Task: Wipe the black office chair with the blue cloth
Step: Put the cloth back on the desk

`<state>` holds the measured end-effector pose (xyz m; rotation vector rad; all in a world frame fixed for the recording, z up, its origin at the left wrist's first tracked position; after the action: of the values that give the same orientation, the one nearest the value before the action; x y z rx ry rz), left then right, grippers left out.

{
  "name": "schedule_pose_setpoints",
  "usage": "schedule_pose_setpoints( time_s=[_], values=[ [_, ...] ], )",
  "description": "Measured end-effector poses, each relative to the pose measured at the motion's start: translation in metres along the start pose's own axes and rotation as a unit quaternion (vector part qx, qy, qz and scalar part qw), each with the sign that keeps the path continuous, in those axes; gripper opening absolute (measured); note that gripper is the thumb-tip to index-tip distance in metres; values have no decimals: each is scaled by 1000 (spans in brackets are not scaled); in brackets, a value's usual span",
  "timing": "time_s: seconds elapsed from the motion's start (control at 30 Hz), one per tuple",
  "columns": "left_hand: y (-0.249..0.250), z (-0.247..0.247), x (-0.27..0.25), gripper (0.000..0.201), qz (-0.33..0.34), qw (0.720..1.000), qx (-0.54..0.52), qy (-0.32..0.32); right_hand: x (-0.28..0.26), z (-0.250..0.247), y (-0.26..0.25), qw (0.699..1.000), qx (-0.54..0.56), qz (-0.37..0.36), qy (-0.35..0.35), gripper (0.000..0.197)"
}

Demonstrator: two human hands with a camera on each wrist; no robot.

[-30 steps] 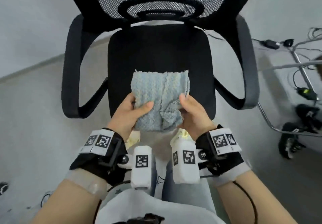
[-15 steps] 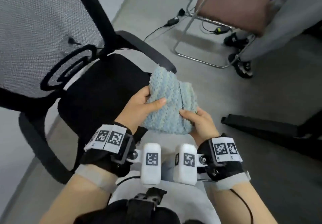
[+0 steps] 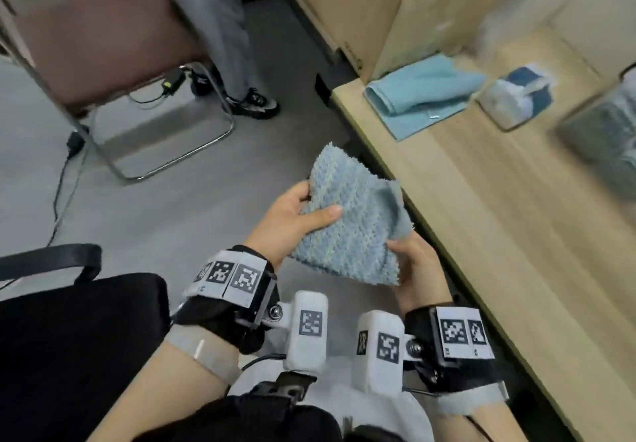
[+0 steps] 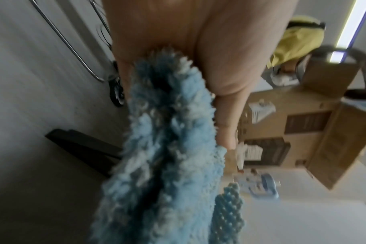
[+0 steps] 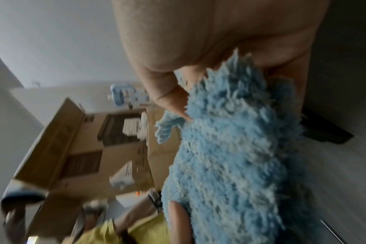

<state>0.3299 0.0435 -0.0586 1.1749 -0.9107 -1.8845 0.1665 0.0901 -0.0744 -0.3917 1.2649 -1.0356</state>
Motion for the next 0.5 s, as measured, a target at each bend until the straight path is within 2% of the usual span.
schedule_pose_setpoints(
  time_s=[0.03,0.1,0.27,0.4,0.5],
  values=[
    [2,19,14,25,-1,1000,12,-19,2,-17,-8,1000,13,-11,20,20],
    [3,53,39,26,0,998,33,-53,6,-48,-20,997,48,-33,57,30],
    [-11,134,87,29,-41,985,83,-148,-5,-116,-44,981,91,-83,153,16],
    [-31,190,112,29,-84,967,116,-208,-18,-164,-57,966,91,-110,215,16],
    [-44,222,127,21,-106,956,127,-242,-18,-193,-64,956,70,-101,267,19]
  ],
)
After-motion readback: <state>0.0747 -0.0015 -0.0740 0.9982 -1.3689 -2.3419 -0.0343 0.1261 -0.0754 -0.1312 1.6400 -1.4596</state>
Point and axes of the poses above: each hand's wrist, its own x-axis towards the middle knuckle, its own z-axis out of the palm, y = z × x, the point moved 6 cm from there along x, towards the middle knuckle, and after that the axes turned 4 degrees about -y, right-handed, at the moved point
